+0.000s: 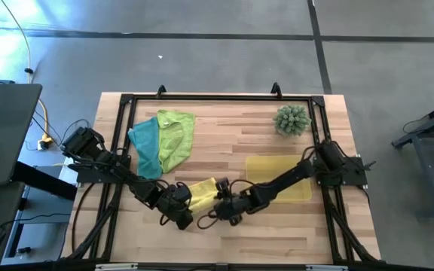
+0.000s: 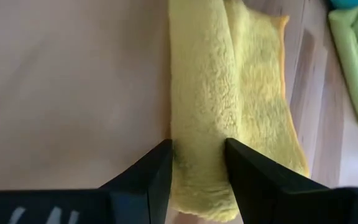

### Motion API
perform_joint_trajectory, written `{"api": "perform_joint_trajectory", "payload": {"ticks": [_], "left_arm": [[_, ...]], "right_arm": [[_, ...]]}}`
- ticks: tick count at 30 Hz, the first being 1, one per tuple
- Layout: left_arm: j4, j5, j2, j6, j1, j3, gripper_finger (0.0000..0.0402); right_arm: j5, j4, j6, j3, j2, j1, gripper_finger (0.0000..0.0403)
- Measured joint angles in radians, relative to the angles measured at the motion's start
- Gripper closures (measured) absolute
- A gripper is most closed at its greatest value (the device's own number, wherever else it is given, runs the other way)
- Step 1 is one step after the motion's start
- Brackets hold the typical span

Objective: Roll microfiber towels into tight, uniform cylinder then place into a basket
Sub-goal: Roll the yellow microfiber towel

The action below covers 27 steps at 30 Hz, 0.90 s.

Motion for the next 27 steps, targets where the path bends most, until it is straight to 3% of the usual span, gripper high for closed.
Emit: {"api": "perform_joint_trajectory", "payload": {"ticks": [10,15,21,27], "left_arm": [[0.008,-0.027,-0.002,0.161,-0.003,-0.001,0.0335],[-0.007,-0.032,-0.040,0.225,-0.003,-0.005,0.0331],[-0.018,0.071,-0.083,0.255,-0.003,-0.005,0.0301],[-0.017,0.146,-0.113,0.324,-0.017,-0.005,0.0267]], "right_arm": [[-0.142,-0.007,0.092,0.003,0.020,-0.068,0.0269],[-0.206,-0.041,0.155,0.006,0.020,-0.091,0.0314],[-0.293,-0.056,0.196,0.006,0.019,-0.111,0.0391],[-0.503,-0.057,0.296,0.004,0.020,-0.156,0.0393]]}}
